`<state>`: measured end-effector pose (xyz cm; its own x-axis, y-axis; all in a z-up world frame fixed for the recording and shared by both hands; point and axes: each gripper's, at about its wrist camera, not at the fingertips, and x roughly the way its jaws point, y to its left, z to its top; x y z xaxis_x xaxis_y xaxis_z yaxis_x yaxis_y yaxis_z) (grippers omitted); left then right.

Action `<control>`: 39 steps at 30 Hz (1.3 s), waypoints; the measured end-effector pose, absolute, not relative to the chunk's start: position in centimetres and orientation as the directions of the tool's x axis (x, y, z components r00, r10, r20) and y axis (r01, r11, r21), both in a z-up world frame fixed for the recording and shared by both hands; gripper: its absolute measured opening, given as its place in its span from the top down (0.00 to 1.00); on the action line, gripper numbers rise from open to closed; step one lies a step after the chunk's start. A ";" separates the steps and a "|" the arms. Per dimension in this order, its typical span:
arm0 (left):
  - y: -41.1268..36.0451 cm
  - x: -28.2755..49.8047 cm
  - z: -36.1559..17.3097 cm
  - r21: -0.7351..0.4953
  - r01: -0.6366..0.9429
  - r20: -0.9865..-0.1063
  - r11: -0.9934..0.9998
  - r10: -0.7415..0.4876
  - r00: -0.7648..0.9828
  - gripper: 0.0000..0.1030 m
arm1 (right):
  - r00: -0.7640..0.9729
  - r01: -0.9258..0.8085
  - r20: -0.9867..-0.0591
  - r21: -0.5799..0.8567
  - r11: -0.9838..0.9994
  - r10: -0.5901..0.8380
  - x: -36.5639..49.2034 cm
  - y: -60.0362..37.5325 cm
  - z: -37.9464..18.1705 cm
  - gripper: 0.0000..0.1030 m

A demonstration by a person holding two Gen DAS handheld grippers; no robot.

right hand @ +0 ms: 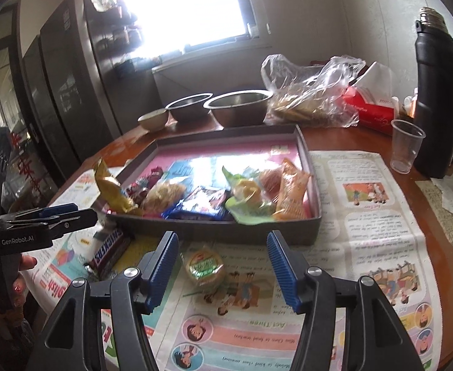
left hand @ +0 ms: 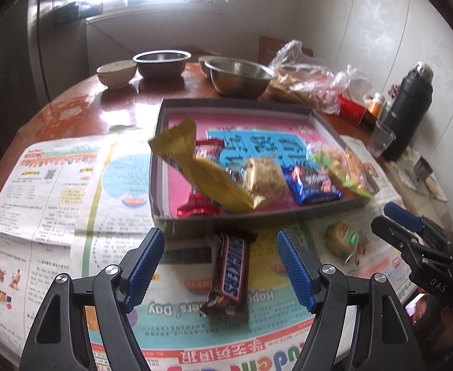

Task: Organize snacks
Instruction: 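Withdraw both open grippers toward the Snickers bar and round biscuit pack, then grasp the Snickers bar with the left gripper while the right grasps the round green-labeled biscuit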

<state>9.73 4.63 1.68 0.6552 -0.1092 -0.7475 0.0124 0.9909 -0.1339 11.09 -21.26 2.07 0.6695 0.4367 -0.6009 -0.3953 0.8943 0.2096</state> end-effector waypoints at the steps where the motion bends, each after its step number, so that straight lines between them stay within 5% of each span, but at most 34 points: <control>1: 4.6 9.7 1.4 -0.134 0.012 -0.752 0.991 -0.109 0.650 0.26 | 0.667 -0.398 -0.604 0.207 0.894 0.437 11.0 -21.1 1.9 0.42; 26: 3.9 9.7 -2.6 -0.153 0.022 -0.796 0.988 -0.136 0.590 0.28 | 0.604 -0.481 -0.700 0.061 0.875 0.381 11.3 -16.7 -2.4 0.42; 39: 2.4 9.6 -2.7 -0.092 0.050 -0.791 0.994 -0.104 0.602 0.47 | 0.612 -0.496 -0.688 0.052 0.867 0.391 11.6 -16.5 -2.6 0.58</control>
<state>9.62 2.38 -2.68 0.6024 -0.1038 -0.7914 0.0500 0.9945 -0.0923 11.60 -16.53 -2.57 0.6118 0.3911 -0.6876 -0.4957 0.8669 0.0521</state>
